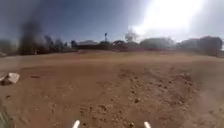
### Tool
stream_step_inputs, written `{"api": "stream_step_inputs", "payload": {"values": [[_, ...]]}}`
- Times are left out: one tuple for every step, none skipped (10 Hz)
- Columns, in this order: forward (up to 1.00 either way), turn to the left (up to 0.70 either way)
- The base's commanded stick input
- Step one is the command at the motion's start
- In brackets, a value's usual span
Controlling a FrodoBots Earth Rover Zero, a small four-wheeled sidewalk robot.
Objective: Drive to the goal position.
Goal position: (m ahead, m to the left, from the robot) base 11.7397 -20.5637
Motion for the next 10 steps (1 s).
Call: {"api": "stream_step_inputs", "payload": {"values": [[0.7, 0.0], [0.7, 0.0], [0.7, 0.0], [0.7, 0.0], [0.7, 0.0], [0.7, 0.0], [0.7, 0.0], [0.7, 0.0], [0.7, 0.0], [0.7, -0.19]]}}
